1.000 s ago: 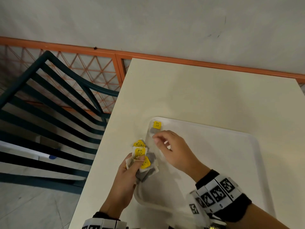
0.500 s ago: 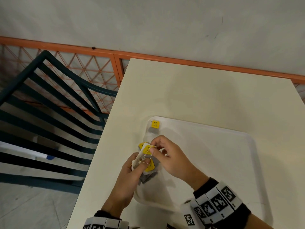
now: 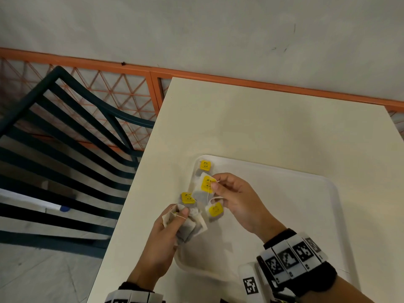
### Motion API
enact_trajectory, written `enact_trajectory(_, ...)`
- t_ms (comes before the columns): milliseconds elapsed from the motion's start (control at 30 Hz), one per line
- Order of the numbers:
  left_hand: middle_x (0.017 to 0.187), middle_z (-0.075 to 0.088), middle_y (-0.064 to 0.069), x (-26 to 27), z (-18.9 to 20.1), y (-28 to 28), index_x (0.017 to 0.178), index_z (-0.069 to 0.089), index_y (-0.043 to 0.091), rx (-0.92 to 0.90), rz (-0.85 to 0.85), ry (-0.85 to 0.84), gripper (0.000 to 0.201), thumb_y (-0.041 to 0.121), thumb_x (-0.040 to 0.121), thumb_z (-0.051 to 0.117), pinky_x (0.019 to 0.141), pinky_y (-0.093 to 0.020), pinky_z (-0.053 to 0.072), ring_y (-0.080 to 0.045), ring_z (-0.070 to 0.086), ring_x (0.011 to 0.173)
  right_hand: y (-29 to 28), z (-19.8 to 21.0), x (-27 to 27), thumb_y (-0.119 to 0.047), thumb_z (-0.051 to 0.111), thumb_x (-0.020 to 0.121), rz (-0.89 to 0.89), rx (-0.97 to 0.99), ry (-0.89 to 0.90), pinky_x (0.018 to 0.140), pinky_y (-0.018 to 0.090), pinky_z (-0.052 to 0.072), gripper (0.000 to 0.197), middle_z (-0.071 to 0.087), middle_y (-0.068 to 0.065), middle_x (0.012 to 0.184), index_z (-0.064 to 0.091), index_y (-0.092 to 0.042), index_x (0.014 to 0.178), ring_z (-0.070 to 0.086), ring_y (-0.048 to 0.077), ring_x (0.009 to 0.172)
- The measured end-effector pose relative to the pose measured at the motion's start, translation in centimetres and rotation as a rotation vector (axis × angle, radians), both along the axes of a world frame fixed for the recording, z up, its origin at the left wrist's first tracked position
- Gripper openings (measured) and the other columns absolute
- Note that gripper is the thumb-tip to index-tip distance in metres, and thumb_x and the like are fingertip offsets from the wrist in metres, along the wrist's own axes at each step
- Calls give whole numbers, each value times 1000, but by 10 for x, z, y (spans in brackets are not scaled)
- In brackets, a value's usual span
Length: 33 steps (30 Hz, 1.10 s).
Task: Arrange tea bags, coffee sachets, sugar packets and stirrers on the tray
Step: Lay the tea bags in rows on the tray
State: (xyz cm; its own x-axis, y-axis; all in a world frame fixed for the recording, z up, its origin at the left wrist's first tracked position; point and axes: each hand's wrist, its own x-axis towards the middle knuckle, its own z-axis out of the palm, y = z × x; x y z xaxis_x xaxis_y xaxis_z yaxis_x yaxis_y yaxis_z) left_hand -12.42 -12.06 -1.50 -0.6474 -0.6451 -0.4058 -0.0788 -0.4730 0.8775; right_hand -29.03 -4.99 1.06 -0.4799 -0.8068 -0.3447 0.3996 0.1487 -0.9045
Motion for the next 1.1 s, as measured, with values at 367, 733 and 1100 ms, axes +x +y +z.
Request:
enact_trajectory(367, 72, 66, -2, 1, 6, 1, 74, 68, 18, 109, -129, 68, 19, 35, 65, 70, 66, -27, 47, -16, 61, 77, -2, 3, 1, -9, 49, 92, -25, 56, -248, 49, 27, 51, 8, 63, 4, 79, 56, -10, 88, 58, 20, 62)
enact_trajectory(733, 77, 61, -8, -4, 13, 11, 89, 68, 13, 68, -307, 36, 34, 39, 68, 64, 61, -31, 42, -21, 54, 71, -12, -12, 29, -16, 61, 87, -219, 185, -76, 71, 40, 54, 9, 60, 10, 83, 55, -13, 82, 65, 30, 81)
enact_trajectory(1100, 65, 58, -4, 11, 6, 5, 78, 68, 13, 110, -227, 83, 25, 35, 67, 65, 62, -28, 43, -16, 53, 64, -7, -5, 6, -7, 53, 89, -312, 97, -310, 77, 29, 44, 18, 59, 1, 77, 50, -18, 75, 55, 14, 75)
